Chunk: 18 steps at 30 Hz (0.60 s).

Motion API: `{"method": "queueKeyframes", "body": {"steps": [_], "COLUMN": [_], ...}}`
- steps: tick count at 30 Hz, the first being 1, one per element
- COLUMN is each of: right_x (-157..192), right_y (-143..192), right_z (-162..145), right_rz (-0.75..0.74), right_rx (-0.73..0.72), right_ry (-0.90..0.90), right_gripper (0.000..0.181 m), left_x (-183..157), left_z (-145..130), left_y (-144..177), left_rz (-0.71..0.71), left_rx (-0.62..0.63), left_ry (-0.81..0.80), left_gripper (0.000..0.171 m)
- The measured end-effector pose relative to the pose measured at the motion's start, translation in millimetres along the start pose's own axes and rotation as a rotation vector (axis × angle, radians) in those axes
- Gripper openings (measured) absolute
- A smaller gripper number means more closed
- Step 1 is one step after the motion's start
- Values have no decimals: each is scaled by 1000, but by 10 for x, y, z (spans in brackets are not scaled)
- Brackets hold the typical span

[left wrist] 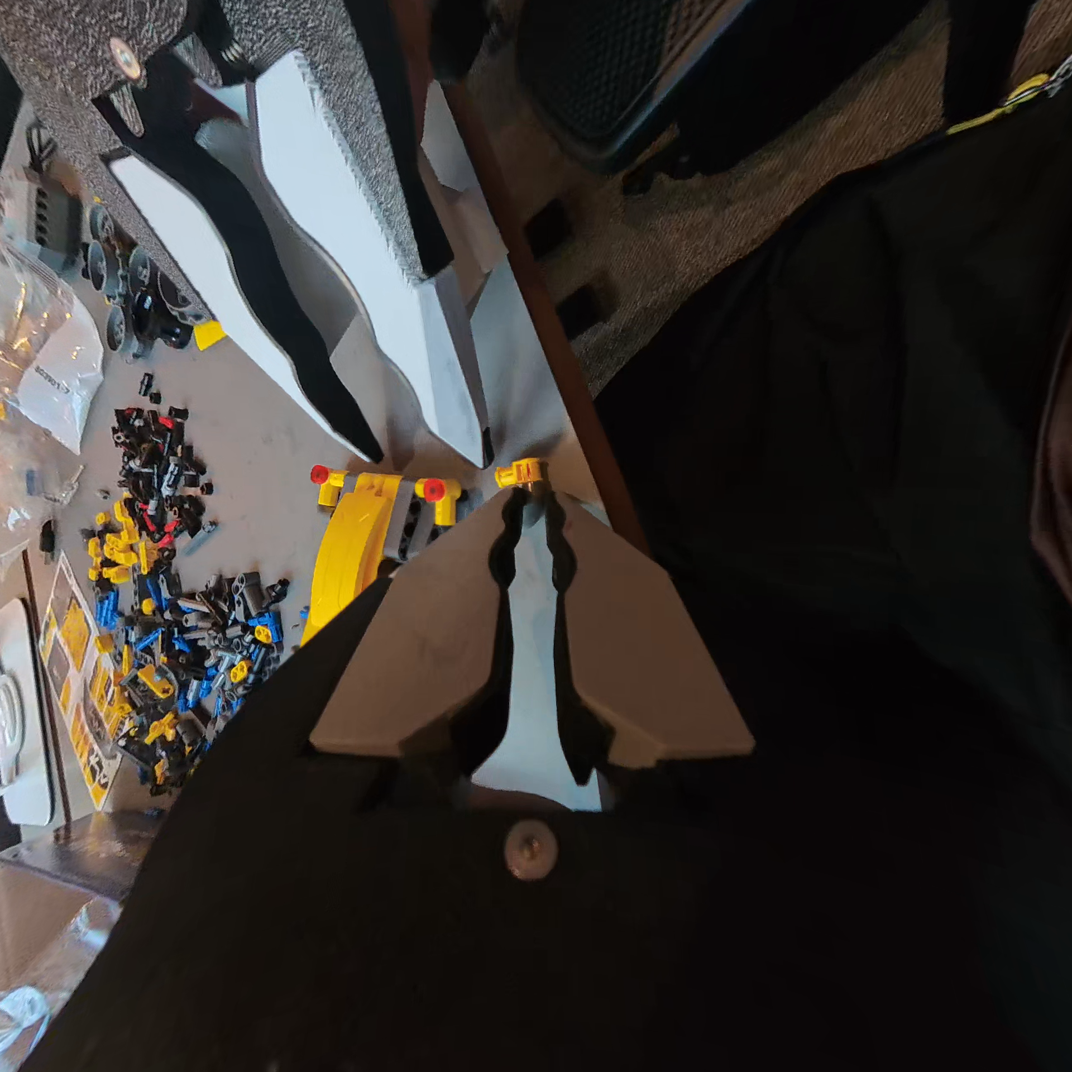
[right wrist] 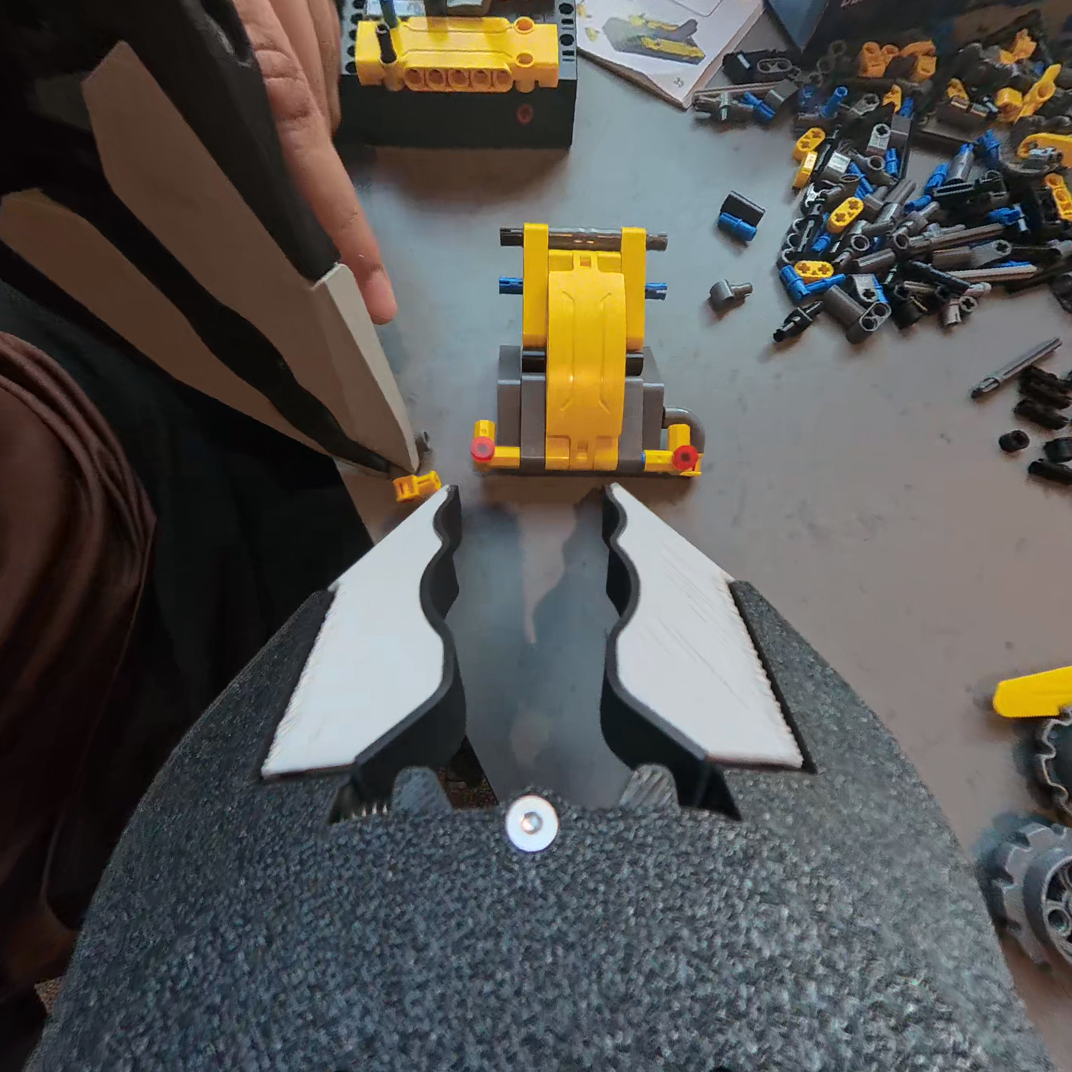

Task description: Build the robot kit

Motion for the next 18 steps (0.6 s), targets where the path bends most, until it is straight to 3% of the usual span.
{"method": "queueKeyframes", "body": {"steps": [6, 8, 10, 11, 15, 18], "right_x": [-18, 25, 15, -2, -44, 51], "right_y": [124, 115, 103, 102, 109, 98], "right_z": [192, 211, 195, 189, 254, 263], "right_rz": [20, 49, 31, 14, -2, 78], "right_rx": [-116, -126, -116, -108, -140, -147], "right_ry": [-33, -25, 22, 45, 6, -32], "right_gripper": [48, 38, 13, 17, 61, 73], "left_x": [85, 84, 85, 86, 84, 82], "left_z": [-71, -81, -85, -89, -88, -89], "left_y": [-6, 6, 9, 10, 11, 12], "left_rz": [1, -3, -2, -1, -12, -29], "left_rx": [-17, -12, -6, -2, -4, 6], "left_ry": [69, 50, 35, 26, -19, -42], "left_gripper": [5, 4, 4, 5, 4, 4]}}
Point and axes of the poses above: each gripper's, where its closed fingertips meet, y back along the fingers, z out of its top, x = y × z across the jaws, the point moved 1 cm from there along y, back along the fingers, and after that the axes turned 14 degrees about -x, right-handed, at the moved point
